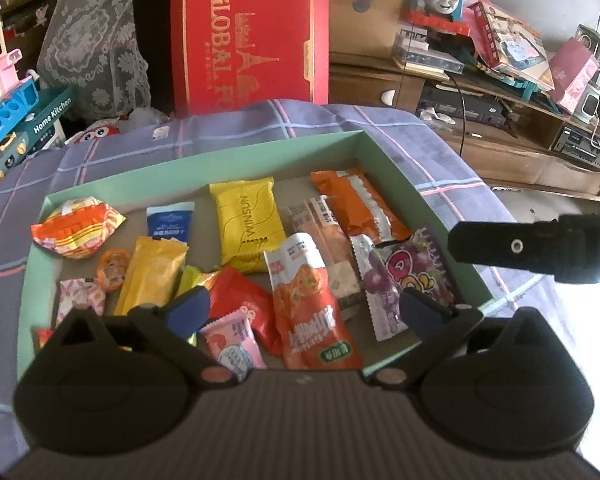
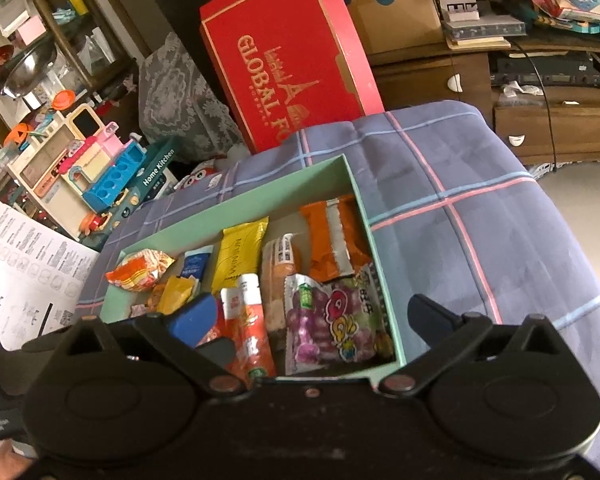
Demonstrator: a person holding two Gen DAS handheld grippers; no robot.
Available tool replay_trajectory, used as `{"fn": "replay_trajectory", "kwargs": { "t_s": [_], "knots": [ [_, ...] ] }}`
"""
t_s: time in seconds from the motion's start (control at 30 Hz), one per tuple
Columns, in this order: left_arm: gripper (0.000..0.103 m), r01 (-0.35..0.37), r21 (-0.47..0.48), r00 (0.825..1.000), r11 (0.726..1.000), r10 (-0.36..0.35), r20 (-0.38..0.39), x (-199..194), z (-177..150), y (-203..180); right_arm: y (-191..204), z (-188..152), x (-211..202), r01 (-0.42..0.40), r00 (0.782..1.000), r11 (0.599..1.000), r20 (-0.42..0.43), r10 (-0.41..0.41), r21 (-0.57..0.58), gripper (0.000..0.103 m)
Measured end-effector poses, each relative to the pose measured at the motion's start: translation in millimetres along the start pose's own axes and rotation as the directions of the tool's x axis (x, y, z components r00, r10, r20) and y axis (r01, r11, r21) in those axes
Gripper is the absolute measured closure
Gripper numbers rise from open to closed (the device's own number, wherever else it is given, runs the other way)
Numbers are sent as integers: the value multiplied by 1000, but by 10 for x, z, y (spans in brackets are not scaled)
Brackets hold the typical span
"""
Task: Organize snacks
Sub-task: 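Grasp the brown chocolate packet with the left tool while the right grasps the red gold-print candy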
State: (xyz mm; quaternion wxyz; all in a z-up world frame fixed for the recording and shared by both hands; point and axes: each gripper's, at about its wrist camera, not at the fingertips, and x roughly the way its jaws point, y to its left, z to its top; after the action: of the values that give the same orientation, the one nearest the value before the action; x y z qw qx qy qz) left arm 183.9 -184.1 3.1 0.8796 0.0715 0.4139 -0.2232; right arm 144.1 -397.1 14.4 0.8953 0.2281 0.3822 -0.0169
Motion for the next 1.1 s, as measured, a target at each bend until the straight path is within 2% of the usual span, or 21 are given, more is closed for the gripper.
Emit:
{"fn": "replay_trajectory", "kwargs": {
  "t_s": [0.17, 0.37, 0.63, 0.8, 1.1],
  "knots": [
    [0, 8, 5, 1000, 1000, -8, 14, -199, -95, -23, 23, -79, -169, -4, 1000, 1000, 9, 4, -5, 0],
    [0, 22, 22, 1000, 1000, -22, 4, -415, -369, -44, -8, -278, -342, -7, 1000, 1000, -2, 7, -9, 0],
    [0, -15, 49, 998, 999, 17, -59, -420, -832, 23, -95, -747, -442, -19, 997, 1000, -73, 19, -4, 0],
    [0, -30, 15, 995, 999, 32, -96, -359, -1017, 125, -141, -1097, -435, -3, 991, 1000, -132, 0, -28, 0],
    [0, -27, 12, 993, 1000, 28, -113, -326, -1139, 107, -137, -1526, -445, 33, 980, 997, -196, -45, -64, 19]
  ]
}}
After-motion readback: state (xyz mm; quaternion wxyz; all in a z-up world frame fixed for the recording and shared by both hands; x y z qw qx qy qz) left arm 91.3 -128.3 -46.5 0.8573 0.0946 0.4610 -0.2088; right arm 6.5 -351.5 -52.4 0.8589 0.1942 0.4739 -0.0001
